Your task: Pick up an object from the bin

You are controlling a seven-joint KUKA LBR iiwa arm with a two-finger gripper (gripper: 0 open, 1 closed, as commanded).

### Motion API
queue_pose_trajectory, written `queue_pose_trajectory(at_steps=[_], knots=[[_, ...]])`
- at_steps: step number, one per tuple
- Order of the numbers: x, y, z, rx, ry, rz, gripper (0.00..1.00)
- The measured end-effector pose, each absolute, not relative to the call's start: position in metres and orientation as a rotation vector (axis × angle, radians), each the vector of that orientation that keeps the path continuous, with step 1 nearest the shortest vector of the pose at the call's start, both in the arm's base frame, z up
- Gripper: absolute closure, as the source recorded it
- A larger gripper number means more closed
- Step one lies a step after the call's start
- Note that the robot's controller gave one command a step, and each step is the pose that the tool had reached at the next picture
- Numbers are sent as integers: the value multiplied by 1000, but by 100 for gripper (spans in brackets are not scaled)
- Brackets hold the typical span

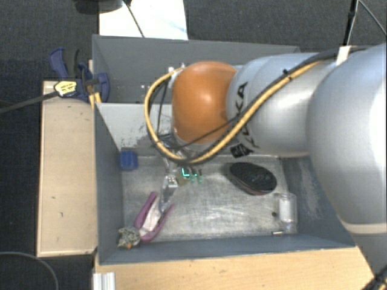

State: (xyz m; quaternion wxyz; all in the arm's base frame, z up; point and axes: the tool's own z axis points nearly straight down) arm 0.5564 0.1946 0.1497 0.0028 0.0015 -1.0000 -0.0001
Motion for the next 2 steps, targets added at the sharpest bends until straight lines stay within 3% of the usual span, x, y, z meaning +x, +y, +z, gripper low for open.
queue_pose_trajectory(at_steps=[1, 2], knots=[[506, 231, 90, 662, -3090, -7, 0], [479, 239, 101, 1188, -2910, -1, 0]])
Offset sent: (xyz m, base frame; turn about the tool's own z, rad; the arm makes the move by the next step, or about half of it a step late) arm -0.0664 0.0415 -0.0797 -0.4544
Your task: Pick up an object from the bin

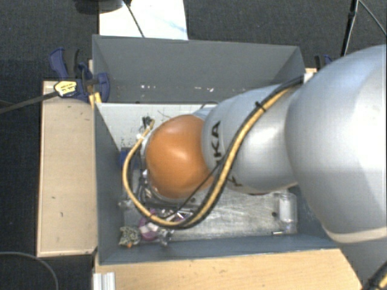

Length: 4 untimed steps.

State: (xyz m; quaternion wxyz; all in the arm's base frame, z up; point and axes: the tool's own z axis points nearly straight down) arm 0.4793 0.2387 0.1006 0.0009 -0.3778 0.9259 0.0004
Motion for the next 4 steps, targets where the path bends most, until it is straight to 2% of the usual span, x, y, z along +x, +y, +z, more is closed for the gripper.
queue_pose_trajectory(at_steps=[1, 2, 3, 4], knots=[[502, 235, 100, -1467, 2774, 2, 0], [508, 242, 70, -1776, 2589, -4, 0], [509, 241, 70, -1763, 2599, 0, 0], [509, 241, 71, -1758, 2604, -2, 100]])
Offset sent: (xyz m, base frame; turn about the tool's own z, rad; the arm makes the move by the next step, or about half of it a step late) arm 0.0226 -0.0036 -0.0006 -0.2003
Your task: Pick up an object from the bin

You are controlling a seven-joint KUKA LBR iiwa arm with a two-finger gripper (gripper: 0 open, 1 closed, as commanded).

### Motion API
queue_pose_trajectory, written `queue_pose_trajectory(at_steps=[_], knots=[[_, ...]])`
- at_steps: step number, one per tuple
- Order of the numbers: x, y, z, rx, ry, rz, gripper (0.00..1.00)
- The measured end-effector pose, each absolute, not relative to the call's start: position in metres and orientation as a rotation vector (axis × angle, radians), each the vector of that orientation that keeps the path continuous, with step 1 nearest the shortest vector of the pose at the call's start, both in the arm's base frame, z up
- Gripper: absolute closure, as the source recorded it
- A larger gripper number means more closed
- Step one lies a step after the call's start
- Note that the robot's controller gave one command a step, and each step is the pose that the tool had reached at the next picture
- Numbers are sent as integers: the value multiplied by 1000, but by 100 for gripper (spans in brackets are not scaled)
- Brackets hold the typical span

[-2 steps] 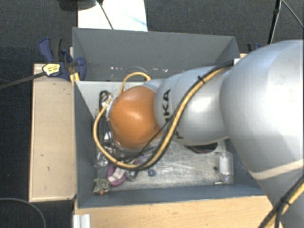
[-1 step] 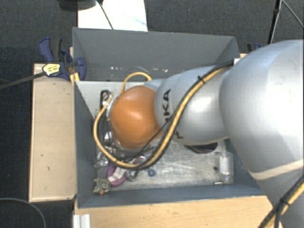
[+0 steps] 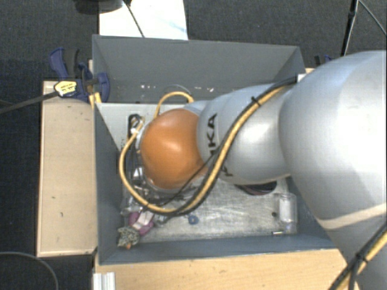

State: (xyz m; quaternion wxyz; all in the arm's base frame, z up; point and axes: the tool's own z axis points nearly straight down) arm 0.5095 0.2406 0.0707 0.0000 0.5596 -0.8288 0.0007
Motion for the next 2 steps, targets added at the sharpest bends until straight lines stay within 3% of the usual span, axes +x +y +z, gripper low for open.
queue_pose_trajectory(at_steps=[2], knots=[[512, 242, 166, 1723, -2635, 0, 100]])
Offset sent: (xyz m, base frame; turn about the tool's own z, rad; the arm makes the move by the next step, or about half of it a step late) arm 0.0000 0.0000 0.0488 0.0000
